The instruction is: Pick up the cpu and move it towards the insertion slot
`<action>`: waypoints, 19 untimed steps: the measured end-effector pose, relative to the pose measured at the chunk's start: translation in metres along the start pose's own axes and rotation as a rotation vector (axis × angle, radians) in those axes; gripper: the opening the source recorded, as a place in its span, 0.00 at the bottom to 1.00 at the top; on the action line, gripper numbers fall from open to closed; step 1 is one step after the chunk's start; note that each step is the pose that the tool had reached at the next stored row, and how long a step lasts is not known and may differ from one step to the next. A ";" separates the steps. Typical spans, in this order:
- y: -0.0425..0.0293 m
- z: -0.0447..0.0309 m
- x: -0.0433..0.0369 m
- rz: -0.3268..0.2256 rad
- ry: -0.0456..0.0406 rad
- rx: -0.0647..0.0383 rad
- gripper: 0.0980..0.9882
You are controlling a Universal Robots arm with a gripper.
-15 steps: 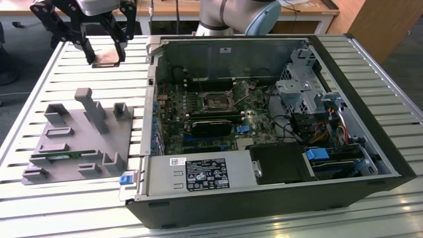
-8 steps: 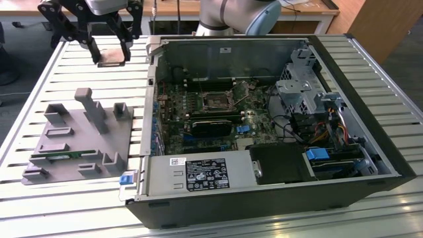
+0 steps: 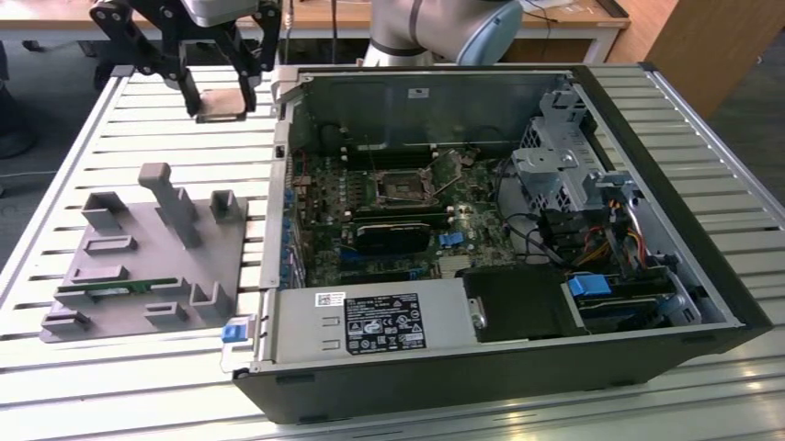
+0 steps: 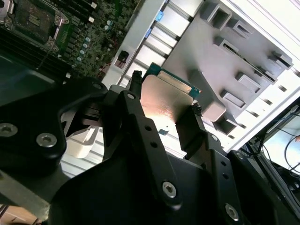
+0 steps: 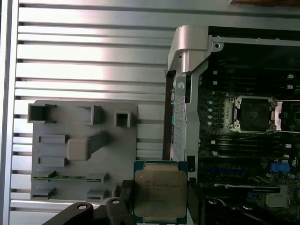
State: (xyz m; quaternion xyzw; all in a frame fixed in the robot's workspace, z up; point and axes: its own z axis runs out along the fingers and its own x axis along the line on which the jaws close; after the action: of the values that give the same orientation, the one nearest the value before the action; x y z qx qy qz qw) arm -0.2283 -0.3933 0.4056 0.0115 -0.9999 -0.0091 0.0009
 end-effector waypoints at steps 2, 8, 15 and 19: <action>0.0004 -0.0001 -0.0042 0.000 0.0001 0.000 0.50; 0.0019 0.0000 -0.0154 0.000 0.0000 0.000 0.50; 0.0037 0.0000 -0.0267 0.000 0.0000 0.000 0.50; 0.0045 0.0000 -0.0328 0.000 0.0001 0.000 0.50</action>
State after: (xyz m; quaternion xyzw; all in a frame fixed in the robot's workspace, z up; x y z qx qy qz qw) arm -0.1956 -0.3880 0.4057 0.0115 -0.9999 -0.0091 0.0010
